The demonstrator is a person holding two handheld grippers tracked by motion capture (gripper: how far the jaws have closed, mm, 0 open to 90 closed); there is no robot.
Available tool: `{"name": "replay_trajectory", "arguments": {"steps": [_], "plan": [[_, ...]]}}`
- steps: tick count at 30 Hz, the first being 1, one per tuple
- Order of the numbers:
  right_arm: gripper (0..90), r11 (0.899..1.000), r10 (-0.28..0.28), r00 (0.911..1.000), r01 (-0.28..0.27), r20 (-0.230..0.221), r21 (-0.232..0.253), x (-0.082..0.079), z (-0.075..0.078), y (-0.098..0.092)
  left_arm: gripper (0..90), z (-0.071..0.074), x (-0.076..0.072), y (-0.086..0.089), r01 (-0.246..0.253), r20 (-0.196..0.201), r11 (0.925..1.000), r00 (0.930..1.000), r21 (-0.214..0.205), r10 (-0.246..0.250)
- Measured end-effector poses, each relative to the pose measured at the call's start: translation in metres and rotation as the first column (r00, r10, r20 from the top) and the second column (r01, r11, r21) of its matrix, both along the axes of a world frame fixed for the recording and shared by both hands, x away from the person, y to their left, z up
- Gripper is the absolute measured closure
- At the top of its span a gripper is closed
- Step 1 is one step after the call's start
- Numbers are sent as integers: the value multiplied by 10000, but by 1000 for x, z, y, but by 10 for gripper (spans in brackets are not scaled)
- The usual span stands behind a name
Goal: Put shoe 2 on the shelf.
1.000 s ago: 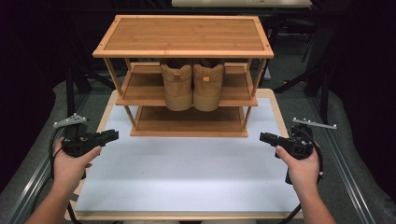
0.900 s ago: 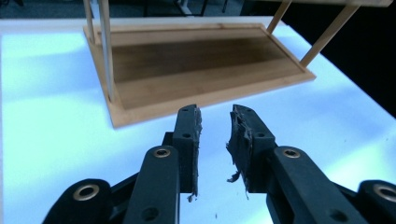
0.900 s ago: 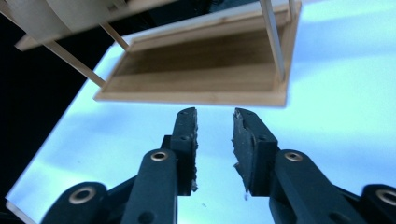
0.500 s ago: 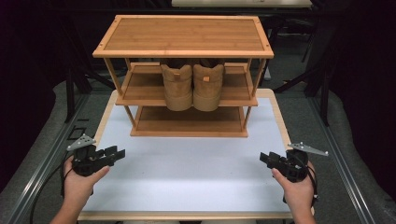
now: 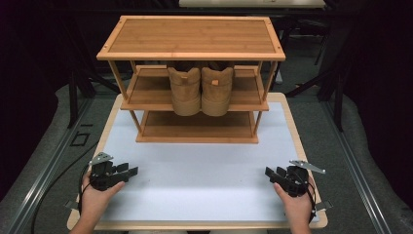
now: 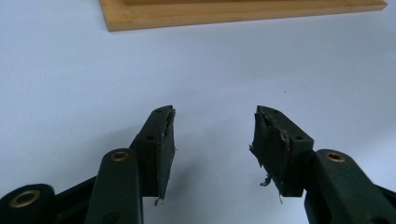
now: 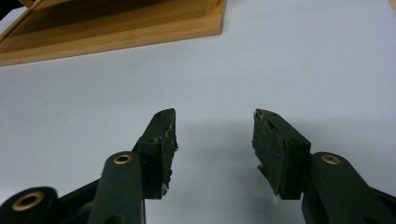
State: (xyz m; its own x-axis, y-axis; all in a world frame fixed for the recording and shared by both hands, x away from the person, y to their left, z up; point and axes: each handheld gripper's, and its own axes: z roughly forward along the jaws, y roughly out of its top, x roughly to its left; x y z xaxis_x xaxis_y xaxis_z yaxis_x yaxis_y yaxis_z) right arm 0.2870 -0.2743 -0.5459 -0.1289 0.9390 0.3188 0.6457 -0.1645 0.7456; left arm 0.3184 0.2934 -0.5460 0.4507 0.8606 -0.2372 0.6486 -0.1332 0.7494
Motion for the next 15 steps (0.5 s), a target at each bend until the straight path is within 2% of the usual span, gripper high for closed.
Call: {"name": "replay_trajectory", "arguments": {"steps": [2, 4, 5, 10, 11, 13, 14, 15], "plan": [[471, 10000, 33, 10000, -33, 9, -73, 0, -4, -4, 478, -9, -1, 2, -99, -1, 9998, 10000, 151, 99], [465, 9998, -25, 10000, 25, 10, -187, -1, -5, -5, 478, -10, -2, 3, -131, -70, 9997, 9999, 189, 132], [453, 9991, -246, 9996, 251, 136, -354, -3, -10, -8, 478, -12, -2, 4, -163, -116, 9996, 9998, 250, 165], [443, 9972, -237, 9993, 216, -289, -710, -5, -16, -12, 434, -15, -1, 4, -220, 106, 9977, 9997, 644, 213], [426, 9962, -327, 9994, 315, -143, -818, -4, -19, -13, 427, -16, -1, 3, -268, 166, 9968, 9995, 752, 257], [411, 9957, -363, 9992, 347, -162, -859, -4, -18, -14, 420, -16, 0, 3, -340, 278, 9949, 9991, 948, 315], [390, 9918, -372, 9992, 350, -157, -1227, -3, -16, -12, 398, -16, 1, 4, -478, 328, 9932, 9985, 1062, 446], [385, 9900, -431, 9991, 424, -22, -1346, -1, -15, -10, 389, -16, 6, 7, -689, 354, 9883, 9973, 1360, 647]]}}
